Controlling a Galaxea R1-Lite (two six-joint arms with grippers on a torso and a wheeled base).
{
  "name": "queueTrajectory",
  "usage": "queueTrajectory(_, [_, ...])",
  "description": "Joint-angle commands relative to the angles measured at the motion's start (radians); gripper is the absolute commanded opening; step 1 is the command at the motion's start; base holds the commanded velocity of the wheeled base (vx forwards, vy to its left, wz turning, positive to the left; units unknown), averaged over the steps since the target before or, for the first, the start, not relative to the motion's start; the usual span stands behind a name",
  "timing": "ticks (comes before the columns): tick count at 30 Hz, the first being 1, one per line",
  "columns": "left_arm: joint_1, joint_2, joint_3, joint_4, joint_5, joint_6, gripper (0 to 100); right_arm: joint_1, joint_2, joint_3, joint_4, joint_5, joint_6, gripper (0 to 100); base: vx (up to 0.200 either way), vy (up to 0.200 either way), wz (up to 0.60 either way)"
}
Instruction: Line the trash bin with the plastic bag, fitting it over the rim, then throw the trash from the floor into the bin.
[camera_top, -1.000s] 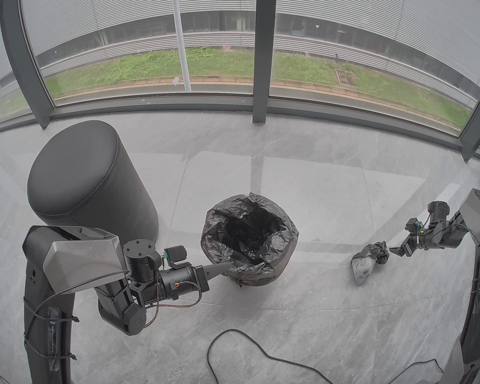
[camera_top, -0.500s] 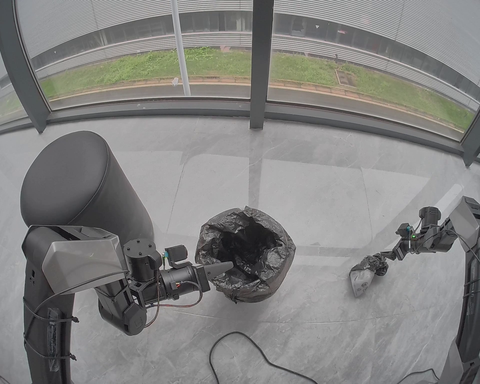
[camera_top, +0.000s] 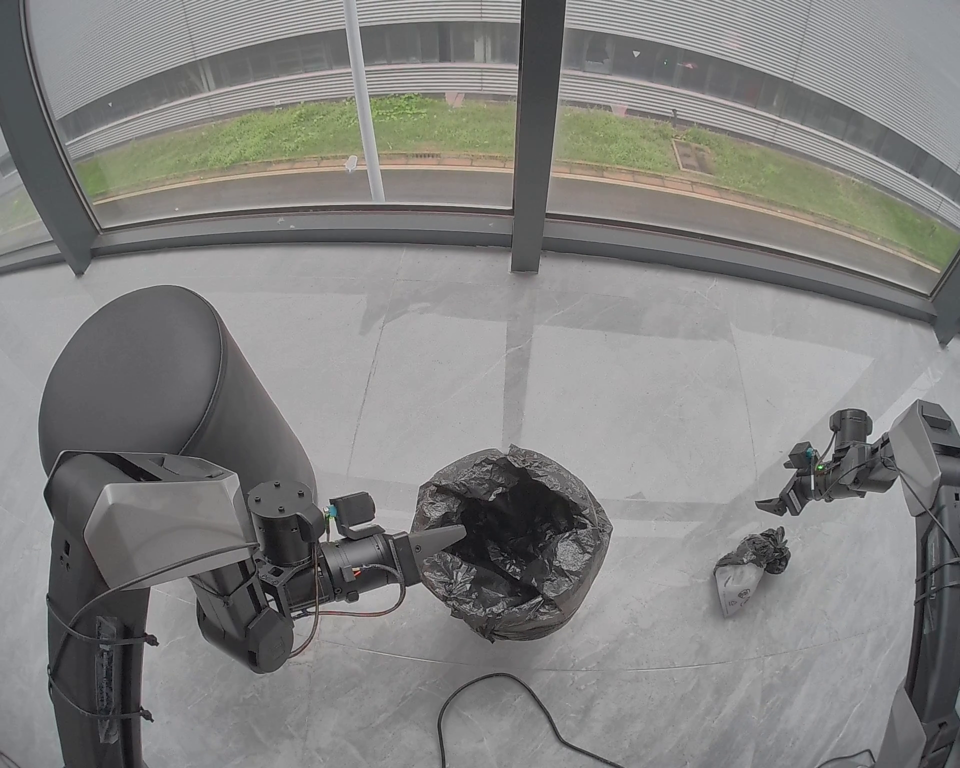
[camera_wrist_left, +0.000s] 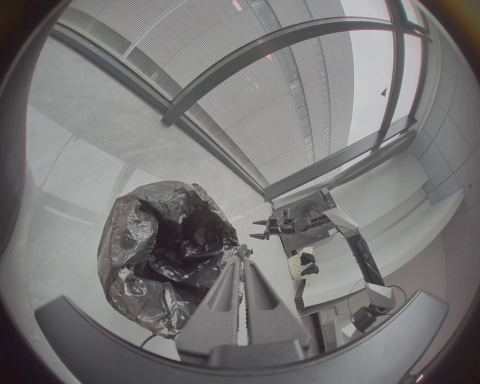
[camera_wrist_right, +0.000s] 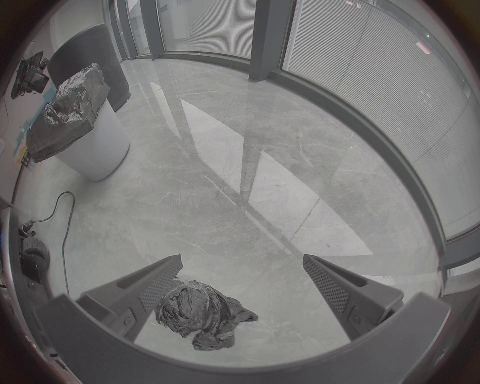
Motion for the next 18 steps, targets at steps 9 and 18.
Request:
queueTrajectory(9, [-0.015, 0.006, 0.07, -0.001, 0.035, 0.004, 0, -0.017, 0.111, -0.207, 0.175, 0.009, 0.011, 100, 0.0, 0.0, 0.0])
queueTrajectory(18, [-0.016, 0.037, 0.084, -0.001, 0.055, 0.032, 0, -0.031, 0.286, -0.237, 0.396, 0.009, 0.016, 100, 0.0, 0.0, 0.0])
